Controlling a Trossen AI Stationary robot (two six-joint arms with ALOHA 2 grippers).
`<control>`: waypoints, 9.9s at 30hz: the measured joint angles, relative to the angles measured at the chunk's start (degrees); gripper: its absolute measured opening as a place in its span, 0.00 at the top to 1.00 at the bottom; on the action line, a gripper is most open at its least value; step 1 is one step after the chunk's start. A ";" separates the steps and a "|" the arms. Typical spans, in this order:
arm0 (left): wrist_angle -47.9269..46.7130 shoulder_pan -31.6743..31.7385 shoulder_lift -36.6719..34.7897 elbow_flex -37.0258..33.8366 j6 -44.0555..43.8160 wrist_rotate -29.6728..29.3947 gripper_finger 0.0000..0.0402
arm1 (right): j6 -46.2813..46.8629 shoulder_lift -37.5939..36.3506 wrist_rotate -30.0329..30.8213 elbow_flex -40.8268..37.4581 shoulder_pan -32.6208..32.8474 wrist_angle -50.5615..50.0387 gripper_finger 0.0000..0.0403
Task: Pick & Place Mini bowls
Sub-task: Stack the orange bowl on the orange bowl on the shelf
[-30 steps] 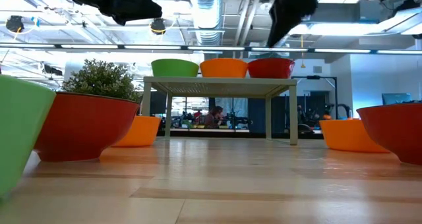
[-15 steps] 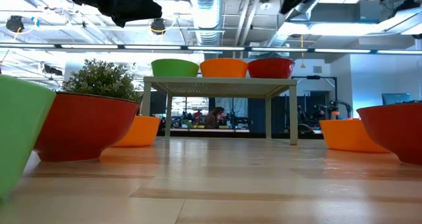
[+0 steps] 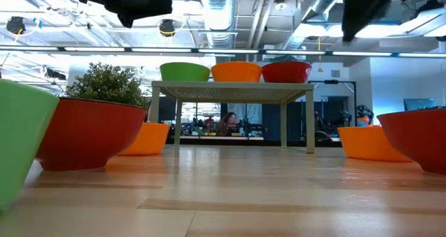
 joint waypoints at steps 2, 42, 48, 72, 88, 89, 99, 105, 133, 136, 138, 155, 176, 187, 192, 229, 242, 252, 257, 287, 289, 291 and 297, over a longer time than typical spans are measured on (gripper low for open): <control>1.33 0.00 0.00 0.00 0.04 0.06 0.74 | 4.13 0.08 -1.22 -3.37 -0.18 0.32 0.68; 6.45 0.09 0.00 0.00 4.75 -0.03 0.74 | 14.01 0.06 -6.37 -25.29 -10.96 24.74 0.68; 7.94 0.09 0.00 0.00 7.92 -0.02 0.74 | 13.92 0.05 -5.30 -25.67 -10.68 24.94 0.68; 10.37 0.09 0.00 0.00 9.24 -0.04 0.74 | 3.18 -1.29 -8.49 -23.68 -10.03 20.68 0.97; 10.06 0.01 0.00 0.00 7.28 1.47 0.74 | -30.93 -1.29 -3.95 3.88 -7.88 21.57 0.98; 10.01 0.01 0.00 0.00 6.79 2.72 0.74 | -33.41 -1.29 -3.54 4.70 -8.64 22.16 0.98; 9.08 0.00 0.00 0.00 4.16 11.56 0.74 | -56.90 -0.73 -6.56 7.11 -19.64 28.72 1.00; 7.53 0.00 0.24 0.00 4.04 11.58 0.74 | -66.69 0.78 -11.99 7.08 -25.70 31.32 1.00; 6.01 0.02 2.14 0.00 4.04 11.56 0.74 | -79.51 11.58 -16.45 9.12 -34.15 26.66 0.94; 5.99 0.02 2.14 0.00 4.04 11.56 0.74 | -79.98 11.58 -16.45 9.12 -34.12 26.51 0.93; 5.99 0.02 2.14 0.00 4.04 11.56 0.74 | -80.40 11.58 -16.45 9.85 -34.10 25.54 0.92; 5.99 0.02 2.12 0.00 4.04 11.56 0.74 | -80.47 11.97 -16.47 15.87 -34.10 18.60 0.84; 6.00 0.02 2.12 0.00 4.04 11.56 0.74 | -77.86 11.33 -14.65 15.87 -30.11 20.56 0.61; 6.01 0.02 2.12 0.00 2.51 11.56 0.74 | -70.90 4.54 -7.36 15.87 -19.98 19.69 0.64; 5.99 0.04 2.12 0.00 2.51 11.56 0.74 | -63.64 0.50 -8.03 15.74 -16.10 12.24 0.69; 5.63 -0.73 8.96 -3.77 -14.33 12.03 0.74 | -36.89 -16.90 -8.45 -32.89 -5.25 50.59 0.72; -20.08 -0.70 12.85 5.47 -27.07 8.46 0.74 | -36.99 -16.88 -9.41 -32.89 -5.25 50.38 0.72; -30.57 -0.98 17.91 9.35 -37.58 9.13 0.74 | -37.13 -16.88 -9.42 -32.89 -5.28 49.65 0.72; -30.30 -1.03 22.94 9.35 -37.47 9.14 0.74 | -37.13 -16.88 -9.43 -32.89 -5.28 49.68 0.72; -27.58 -0.50 28.72 9.35 -34.52 9.14 0.74 | -37.51 -16.86 -9.53 -32.89 -5.28 49.70 0.72; -27.55 -0.49 29.39 9.35 -34.52 9.16 0.74 | -37.48 -16.86 -9.54 -32.89 -5.28 49.70 0.72; -27.48 -0.48 30.51 9.34 -34.39 9.16 0.74 | -37.48 -16.86 -9.54 -32.89 -5.28 49.70 0.72; -27.53 -0.50 31.78 9.29 -29.15 8.55 0.74 | -37.48 -16.86 -9.54 -32.89 -5.28 49.70 0.72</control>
